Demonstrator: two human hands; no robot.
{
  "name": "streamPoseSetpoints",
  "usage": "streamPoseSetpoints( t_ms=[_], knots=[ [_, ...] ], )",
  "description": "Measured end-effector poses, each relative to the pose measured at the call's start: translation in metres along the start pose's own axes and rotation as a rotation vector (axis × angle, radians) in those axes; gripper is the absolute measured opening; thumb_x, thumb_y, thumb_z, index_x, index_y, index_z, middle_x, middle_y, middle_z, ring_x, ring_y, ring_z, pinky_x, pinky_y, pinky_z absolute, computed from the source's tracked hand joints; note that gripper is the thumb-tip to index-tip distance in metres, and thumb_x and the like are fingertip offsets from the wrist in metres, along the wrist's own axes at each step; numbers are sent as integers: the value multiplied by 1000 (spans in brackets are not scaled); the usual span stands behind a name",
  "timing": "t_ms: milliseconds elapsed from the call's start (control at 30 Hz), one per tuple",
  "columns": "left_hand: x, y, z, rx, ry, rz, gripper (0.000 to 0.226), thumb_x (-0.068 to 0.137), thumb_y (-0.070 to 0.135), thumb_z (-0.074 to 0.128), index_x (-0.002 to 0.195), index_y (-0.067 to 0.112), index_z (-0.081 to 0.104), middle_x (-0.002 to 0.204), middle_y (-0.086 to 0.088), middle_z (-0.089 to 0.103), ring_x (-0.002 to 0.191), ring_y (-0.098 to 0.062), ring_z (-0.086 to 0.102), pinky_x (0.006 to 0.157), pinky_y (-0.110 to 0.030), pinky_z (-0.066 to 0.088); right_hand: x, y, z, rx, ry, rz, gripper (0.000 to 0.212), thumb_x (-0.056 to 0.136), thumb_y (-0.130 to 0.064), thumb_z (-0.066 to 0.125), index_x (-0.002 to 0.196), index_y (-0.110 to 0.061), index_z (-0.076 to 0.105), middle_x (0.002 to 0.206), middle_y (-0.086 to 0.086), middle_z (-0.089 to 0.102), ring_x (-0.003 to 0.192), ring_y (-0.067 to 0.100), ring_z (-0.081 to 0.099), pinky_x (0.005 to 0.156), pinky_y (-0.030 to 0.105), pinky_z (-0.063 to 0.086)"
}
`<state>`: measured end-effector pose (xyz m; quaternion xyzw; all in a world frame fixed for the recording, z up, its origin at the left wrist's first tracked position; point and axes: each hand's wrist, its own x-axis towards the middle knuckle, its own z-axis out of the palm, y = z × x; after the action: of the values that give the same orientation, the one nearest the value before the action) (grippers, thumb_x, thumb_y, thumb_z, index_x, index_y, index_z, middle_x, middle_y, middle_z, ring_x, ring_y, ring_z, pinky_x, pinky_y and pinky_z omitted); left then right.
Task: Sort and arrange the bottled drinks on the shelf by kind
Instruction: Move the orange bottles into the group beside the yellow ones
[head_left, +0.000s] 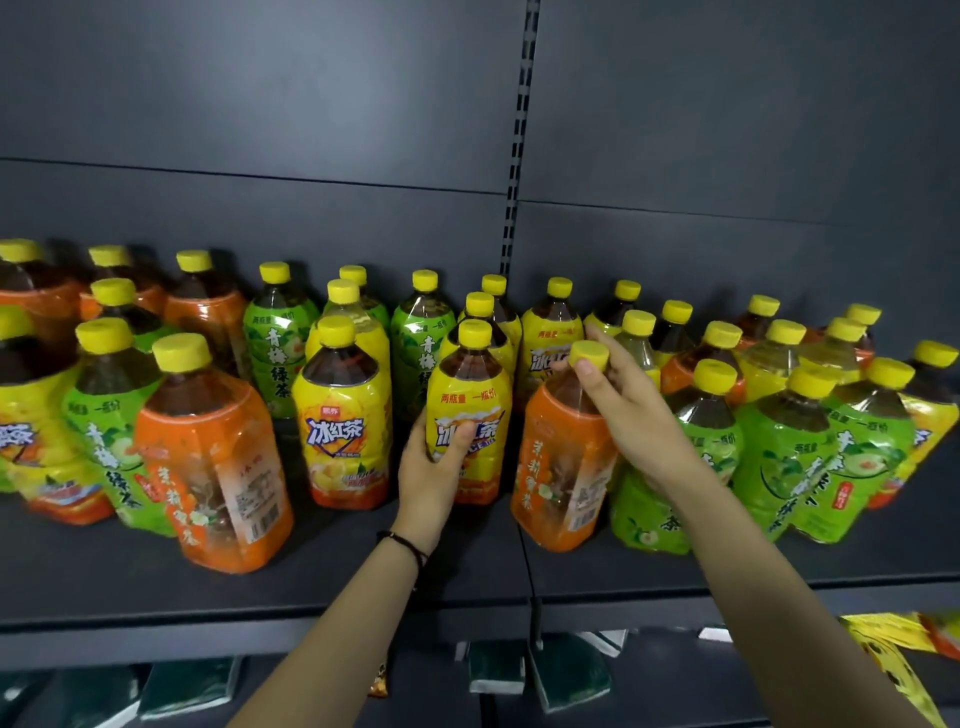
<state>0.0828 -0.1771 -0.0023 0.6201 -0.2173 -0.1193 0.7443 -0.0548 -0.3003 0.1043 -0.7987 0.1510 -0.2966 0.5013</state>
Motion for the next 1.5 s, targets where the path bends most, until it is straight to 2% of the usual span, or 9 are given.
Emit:
streamPoseSetpoints(
  t_ms=[167,333,467,567,833,967,1133,1333,1500],
  knots=[
    [-18,10,-17,286,-22,96,29,90,40,58,116,27,60,104,16,66,96,4,61,82,-14,50,-13,4,-9,83,-44,-59,64,88,-42,48,147,-30,29,116,-3,68,112,8,62,92,35,52],
    [-55,21,-55,337,468,471,18,92,15,59,109,13,63,97,8,61,94,1,57,80,-15,47,-26,8,-3,75,73,-107,57,84,-46,59,137,-37,42,135,-11,53,121,0,51,94,31,52],
    [-66,23,-88,324,748,597,44,87,24,65,124,13,45,119,-5,45,117,-23,45,100,-41,40,-40,24,12,108,221,-81,77,69,-55,74,134,-38,38,134,-10,48,121,7,51,95,36,52],
    [-55,24,-120,359,907,380,83,78,45,67,137,-1,34,134,-25,36,128,-41,33,108,-45,28,-47,36,17,142,246,-23,94,59,-56,81,137,-41,30,138,-8,41,124,13,48,96,43,51],
    [-51,31,-153,432,704,134,108,59,75,55,147,19,28,141,-17,30,134,-30,22,111,-48,23,-54,41,30,182,323,11,85,62,-22,87,123,-33,29,128,0,43,118,21,51,90,35,50],
    [-55,30,-159,376,504,162,93,52,70,67,127,20,41,131,-5,36,127,-22,34,107,-43,35,-56,34,31,162,233,-38,82,58,-25,89,119,-40,36,127,-2,48,115,17,53,91,40,52],
    [-46,37,-159,128,233,128,89,48,52,77,117,31,25,129,-5,43,110,-13,53,90,-37,49,-55,22,48,271,121,-55,76,52,-31,89,108,-47,40,118,-10,52,108,13,58,83,35,56],
    [-55,39,-158,182,226,127,102,49,57,76,137,35,30,124,9,53,106,0,55,83,-27,49,-54,27,85,299,0,-10,92,54,-47,87,125,-54,29,127,-14,46,116,14,53,90,41,54],
    [-75,38,-163,202,279,137,96,48,58,77,133,39,35,118,22,56,104,2,57,83,-25,49,-74,44,111,373,110,89,92,45,-49,85,117,-56,28,123,-13,50,115,13,55,90,37,49]
  ],
)
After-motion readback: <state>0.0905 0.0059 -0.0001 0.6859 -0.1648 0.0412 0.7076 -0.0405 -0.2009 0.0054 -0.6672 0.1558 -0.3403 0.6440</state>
